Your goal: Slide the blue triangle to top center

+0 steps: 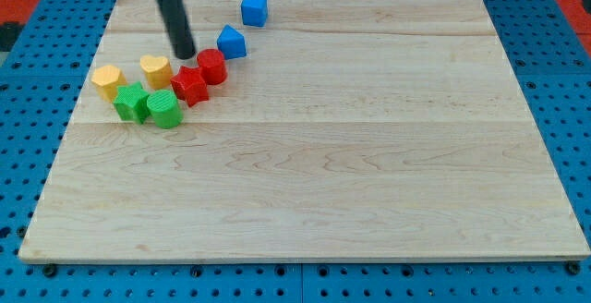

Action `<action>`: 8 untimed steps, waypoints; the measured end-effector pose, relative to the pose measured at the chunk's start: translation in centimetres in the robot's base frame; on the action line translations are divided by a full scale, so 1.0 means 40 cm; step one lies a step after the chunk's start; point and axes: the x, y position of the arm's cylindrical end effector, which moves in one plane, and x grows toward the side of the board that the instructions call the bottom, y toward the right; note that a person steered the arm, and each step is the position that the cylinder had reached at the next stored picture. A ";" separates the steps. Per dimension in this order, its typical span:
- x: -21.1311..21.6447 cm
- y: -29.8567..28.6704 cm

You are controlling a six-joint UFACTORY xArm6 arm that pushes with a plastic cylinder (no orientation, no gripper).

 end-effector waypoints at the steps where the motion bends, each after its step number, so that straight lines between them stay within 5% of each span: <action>1: -0.039 0.164; 2: -0.086 0.294; 5: -0.023 0.129; 8: -0.138 0.250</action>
